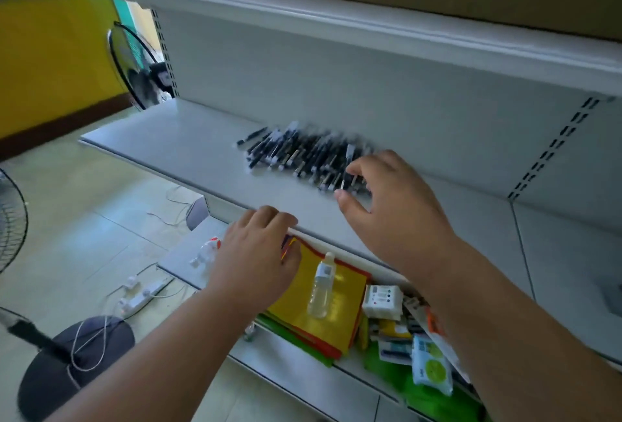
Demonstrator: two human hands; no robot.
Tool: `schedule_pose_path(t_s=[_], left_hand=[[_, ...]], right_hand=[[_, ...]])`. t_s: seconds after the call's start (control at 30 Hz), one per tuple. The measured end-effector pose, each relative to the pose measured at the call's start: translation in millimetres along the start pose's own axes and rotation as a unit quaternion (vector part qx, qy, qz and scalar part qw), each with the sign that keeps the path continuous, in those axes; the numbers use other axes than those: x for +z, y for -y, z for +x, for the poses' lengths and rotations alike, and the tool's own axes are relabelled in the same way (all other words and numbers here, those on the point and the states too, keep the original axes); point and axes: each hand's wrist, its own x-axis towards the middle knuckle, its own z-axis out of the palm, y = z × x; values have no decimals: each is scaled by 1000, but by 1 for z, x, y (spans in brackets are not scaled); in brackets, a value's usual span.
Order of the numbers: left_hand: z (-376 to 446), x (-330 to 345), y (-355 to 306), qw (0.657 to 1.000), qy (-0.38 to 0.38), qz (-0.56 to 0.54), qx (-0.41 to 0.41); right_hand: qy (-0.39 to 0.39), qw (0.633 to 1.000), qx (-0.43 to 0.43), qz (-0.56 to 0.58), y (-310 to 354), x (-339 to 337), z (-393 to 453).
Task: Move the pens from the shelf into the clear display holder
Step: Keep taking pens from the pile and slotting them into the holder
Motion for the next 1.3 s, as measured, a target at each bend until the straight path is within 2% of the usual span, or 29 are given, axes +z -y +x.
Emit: schedule_pose_path(t_s=[0.43,0.57,0.73,0.97,1.17,1.3], left_hand=[[112,2,85,1000,4,-15,-16],[156,8,125,999,-4,-41,-13],[214,19,172,997,11,-61,51],[254,26,196,988,115,-2,104],[273,28,197,984,148,-73,62],[278,24,200,981,179,-34,63]], right_hand=[[-10,999,-12,45,20,64,123],[-14,999,23,34,31,85,145],[-47,995,88,12,50,106,169],[-92,980,175,-12,67,124,171],[-129,969,208,-24,73,126,172],[-136,962,235,-21,73,126,166]])
